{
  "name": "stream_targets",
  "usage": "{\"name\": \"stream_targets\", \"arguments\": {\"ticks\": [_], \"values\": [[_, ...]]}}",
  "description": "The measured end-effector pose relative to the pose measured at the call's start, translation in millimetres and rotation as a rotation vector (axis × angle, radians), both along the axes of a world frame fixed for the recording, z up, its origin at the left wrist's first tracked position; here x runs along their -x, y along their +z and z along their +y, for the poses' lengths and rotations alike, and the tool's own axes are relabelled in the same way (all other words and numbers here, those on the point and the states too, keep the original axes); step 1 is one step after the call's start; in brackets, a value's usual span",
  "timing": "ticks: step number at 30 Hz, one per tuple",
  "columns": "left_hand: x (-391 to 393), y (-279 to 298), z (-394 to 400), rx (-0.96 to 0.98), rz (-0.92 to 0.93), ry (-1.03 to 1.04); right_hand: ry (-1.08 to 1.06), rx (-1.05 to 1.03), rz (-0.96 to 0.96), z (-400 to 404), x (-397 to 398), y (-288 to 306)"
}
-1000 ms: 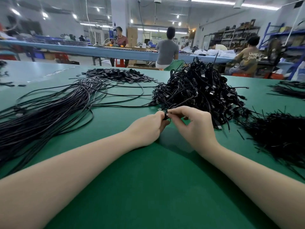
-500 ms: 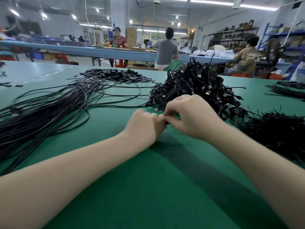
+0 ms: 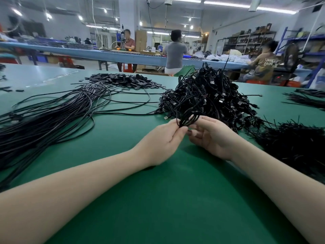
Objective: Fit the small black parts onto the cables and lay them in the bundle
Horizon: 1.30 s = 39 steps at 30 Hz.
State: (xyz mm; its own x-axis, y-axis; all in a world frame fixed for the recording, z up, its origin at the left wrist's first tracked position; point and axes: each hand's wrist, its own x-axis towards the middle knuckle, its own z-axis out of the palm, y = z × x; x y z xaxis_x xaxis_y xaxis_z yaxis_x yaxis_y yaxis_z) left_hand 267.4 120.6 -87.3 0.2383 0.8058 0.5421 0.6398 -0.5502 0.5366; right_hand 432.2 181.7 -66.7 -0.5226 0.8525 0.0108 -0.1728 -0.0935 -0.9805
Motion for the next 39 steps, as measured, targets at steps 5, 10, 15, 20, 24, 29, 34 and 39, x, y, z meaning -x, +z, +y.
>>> {"name": "stream_targets", "arguments": {"ticks": [5,10,15,20,24,29,34,39], "values": [[2.2,6.7,4.0,0.549,-0.37,-0.289,0.033,-0.046,0.063,-4.0,6.7,-7.5],[10.7,17.7,7.2,0.775,-0.54,-0.331,0.06,-0.157,-0.001,-4.5,6.8,-11.6],[14.7,21.0,9.4,0.88,-0.54,-0.37,0.004,-0.29,-0.103,-4.5,11.1,-17.5],[18.2,22.4,10.5,0.905,-0.522,-0.39,-0.026,-0.379,-0.174,-4.0,12.3,-20.5],[17.7,19.6,11.5,0.874,-0.463,-0.365,-0.044,-0.395,-0.252,-3.3,11.4,-19.3],[18.2,18.6,12.5,0.853,-0.446,-0.358,-0.055,-0.393,-0.285,-5.8,11.9,-17.3],[9.4,11.9,13.2,0.627,-0.515,-0.189,-0.166,-0.326,-0.205,-6.9,15.0,-17.0],[-5.4,3.4,20.0,0.475,-0.519,0.04,-0.18,-0.285,-0.198,-7.3,15.7,-17.1]]}}
